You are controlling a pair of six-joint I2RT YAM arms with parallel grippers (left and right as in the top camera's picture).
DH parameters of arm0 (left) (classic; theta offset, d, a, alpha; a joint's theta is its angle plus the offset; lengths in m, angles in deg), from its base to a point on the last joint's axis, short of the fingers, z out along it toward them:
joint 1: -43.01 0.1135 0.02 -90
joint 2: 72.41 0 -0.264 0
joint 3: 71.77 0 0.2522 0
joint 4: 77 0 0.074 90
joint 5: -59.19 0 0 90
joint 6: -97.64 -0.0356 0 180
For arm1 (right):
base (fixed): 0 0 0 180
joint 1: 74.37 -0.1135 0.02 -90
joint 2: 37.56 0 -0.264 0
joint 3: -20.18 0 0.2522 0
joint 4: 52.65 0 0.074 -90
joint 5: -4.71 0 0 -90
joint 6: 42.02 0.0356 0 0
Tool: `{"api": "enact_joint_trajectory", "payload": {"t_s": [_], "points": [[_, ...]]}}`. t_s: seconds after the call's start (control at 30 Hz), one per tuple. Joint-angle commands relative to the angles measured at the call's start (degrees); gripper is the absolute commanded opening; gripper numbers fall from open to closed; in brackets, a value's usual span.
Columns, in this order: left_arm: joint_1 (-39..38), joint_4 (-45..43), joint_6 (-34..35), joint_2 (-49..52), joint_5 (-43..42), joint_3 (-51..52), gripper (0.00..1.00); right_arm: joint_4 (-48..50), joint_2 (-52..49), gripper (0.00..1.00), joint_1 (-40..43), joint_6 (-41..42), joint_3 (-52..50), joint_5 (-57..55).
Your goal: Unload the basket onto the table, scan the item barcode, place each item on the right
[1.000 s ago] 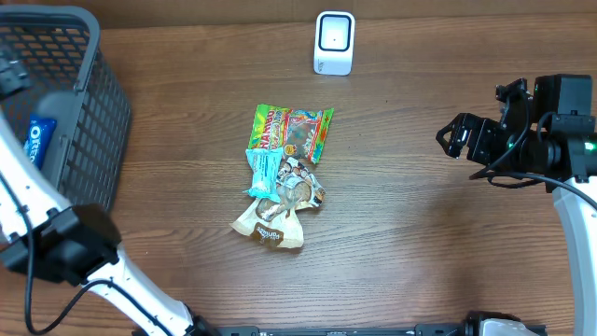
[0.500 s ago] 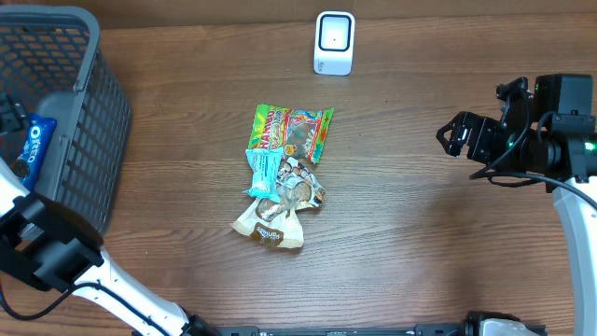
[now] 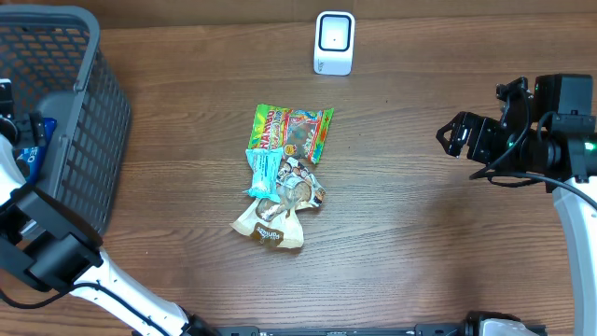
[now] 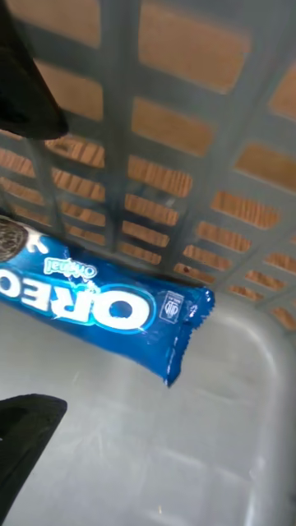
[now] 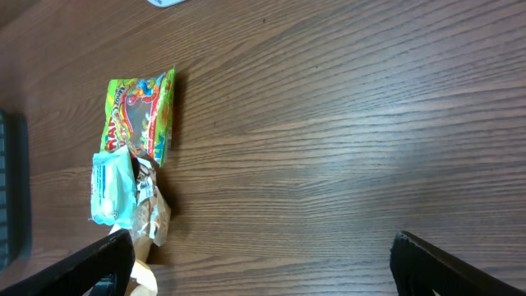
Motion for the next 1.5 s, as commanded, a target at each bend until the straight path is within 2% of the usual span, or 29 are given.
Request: {"api": "enact_joint_trajectory", "payload": {"t_s": [0.0, 0.33, 0.43, 0.5, 0.57, 0.63, 0.8, 0.83, 1.03, 1.07, 1.23, 1.33, 1.47], "points": [[0.2, -2.1, -2.3, 2.1, 1.6, 3.5, 0.91, 0.2, 0.0, 1.00, -0.3, 1.2, 1.5, -0.1], [0.2, -3.5, -1.8, 11.8, 1.4, 4.2, 0.90, -0.7, 0.0, 1.00, -0.3, 1.2, 1.5, -0.1], [0.2, -2.7, 2.1, 13.8, 1.4, 4.2, 0.86, -0.7, 0.0, 1.00, -0.3, 1.3, 1.4, -0.1], [0.2, -1.6, 6.7, 14.9, 0.9, 4.2, 0.70, -0.5, 0.0, 1.00, -0.3, 1.2, 1.5, -0.1], [0.1, -0.3, 11.8, 15.8, -0.1, 4.2, 0.61, -0.5, 0.0, 1.00, -0.3, 1.2, 1.4, -0.1], [0.2, 0.7, 16.1, 16.5, -1.5, 4.2, 0.59, -0.5, 0.0, 1.00, -0.3, 1.2, 1.4, -0.1], [0.1, 4.4, 20.5, 16.5, -9.0, 4.3, 0.52, -0.5, 0.0, 1.00, -0.3, 1.2, 1.5, -0.1], [0.1, 6.5, 22.1, 16.5, -12.7, 4.3, 0.43, -0.5, 0.0, 1.00, -0.3, 1.2, 1.5, -0.1], [0.2, 11.1, 28.8, 16.5, -23.7, 4.2, 0.17, -0.1, 0.0, 1.00, -0.3, 1.2, 1.5, -0.1], [0.2, 11.6, 28.9, 16.4, -25.4, 4.1, 0.06, -0.1, 0.0, 1.00, -0.3, 1.2, 1.5, -0.1], [0.1, 13.9, 33.8, 15.6, -33.3, 0.0, 0.04, 0.0, 0.0, 1.00, -0.3, 1.2, 1.4, -0.1], [0.0, 16.3, 34.2, 13.8, -38.1, -4.8, 0.04, 0.0, 0.0, 1.00, -0.3, 1.2, 1.5, -0.1], [-1.2, 20.9, 33.7, 9.2, -37.3, -12.6, 0.04, 0.0, 0.0, 1.00, -0.3, 1.2, 1.5, -0.1]]}}
